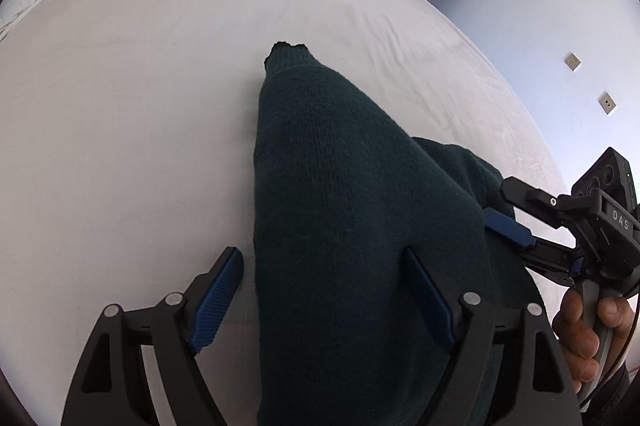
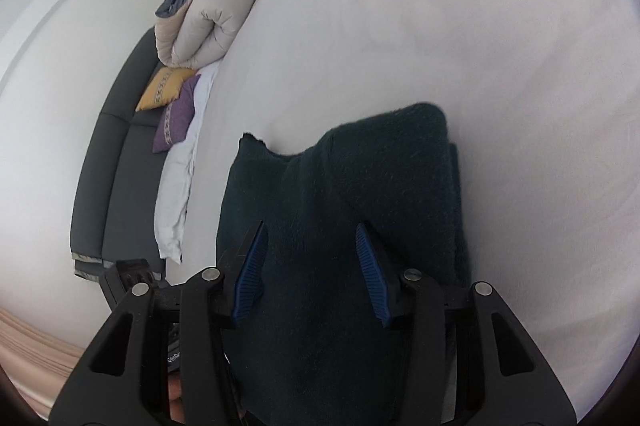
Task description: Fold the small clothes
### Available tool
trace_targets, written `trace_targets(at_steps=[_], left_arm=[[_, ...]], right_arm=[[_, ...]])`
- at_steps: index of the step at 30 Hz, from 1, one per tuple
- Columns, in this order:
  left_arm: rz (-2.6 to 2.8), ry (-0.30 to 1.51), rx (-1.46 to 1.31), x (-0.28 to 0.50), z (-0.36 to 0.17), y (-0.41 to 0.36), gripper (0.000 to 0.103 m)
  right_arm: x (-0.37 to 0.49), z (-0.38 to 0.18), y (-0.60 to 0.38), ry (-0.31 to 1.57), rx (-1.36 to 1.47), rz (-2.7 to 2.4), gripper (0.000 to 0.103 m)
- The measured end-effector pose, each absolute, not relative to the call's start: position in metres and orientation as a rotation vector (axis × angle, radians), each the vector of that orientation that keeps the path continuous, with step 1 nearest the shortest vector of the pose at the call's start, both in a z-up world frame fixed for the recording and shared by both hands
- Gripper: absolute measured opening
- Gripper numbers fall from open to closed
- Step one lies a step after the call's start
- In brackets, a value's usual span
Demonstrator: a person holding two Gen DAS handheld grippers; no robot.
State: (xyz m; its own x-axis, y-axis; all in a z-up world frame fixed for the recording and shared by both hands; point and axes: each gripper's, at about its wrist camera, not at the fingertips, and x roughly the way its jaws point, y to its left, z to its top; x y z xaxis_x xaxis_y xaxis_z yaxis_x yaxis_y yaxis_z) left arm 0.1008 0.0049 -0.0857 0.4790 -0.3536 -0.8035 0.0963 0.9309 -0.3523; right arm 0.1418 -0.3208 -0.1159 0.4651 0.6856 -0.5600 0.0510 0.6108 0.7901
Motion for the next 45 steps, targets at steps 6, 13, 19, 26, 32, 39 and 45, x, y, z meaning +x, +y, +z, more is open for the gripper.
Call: trace_targets(at_steps=[6,13,19,26,32,39,45], left_arm=[[-0.263,0.994,-0.255,0.090,-0.075,0.007,0.080],[-0.241,0.875,-0.193,0.051,-0.051,0.000,0.080],[-0.205,0.750,-0.113,0.002,-0.024,0.000,0.082],[-0.001,0.291,0.136,-0.070,0.076,-0.010,0.103],[0.010,0.144,0.226,-0.109,0.156,-0.019,0.103],[-0.047,0.317,0.097,-0.085,0.147,-0.004,0.103],[-0.031,0.584,0.040,-0.052,0.075,-0.006,0.103]], right_arm=[[0.116,-0.089,-0.352,0.955,0.861,0.413,0.047],[0.043,-0.073,-0.322,1.019,0.687,0.514,0.052],[0.010,-0.081,-0.351,0.936,0.718,0.422,0.049],[-0.061,0.043,-0.366,0.587,0.352,0.234,0.060],[-0.132,0.133,-0.347,0.138,0.152,0.072,0.103],[-0.161,0.167,-0.362,0.069,0.221,0.090,0.103],[-0.147,0.135,-0.361,0.221,0.179,-0.031,0.103]])
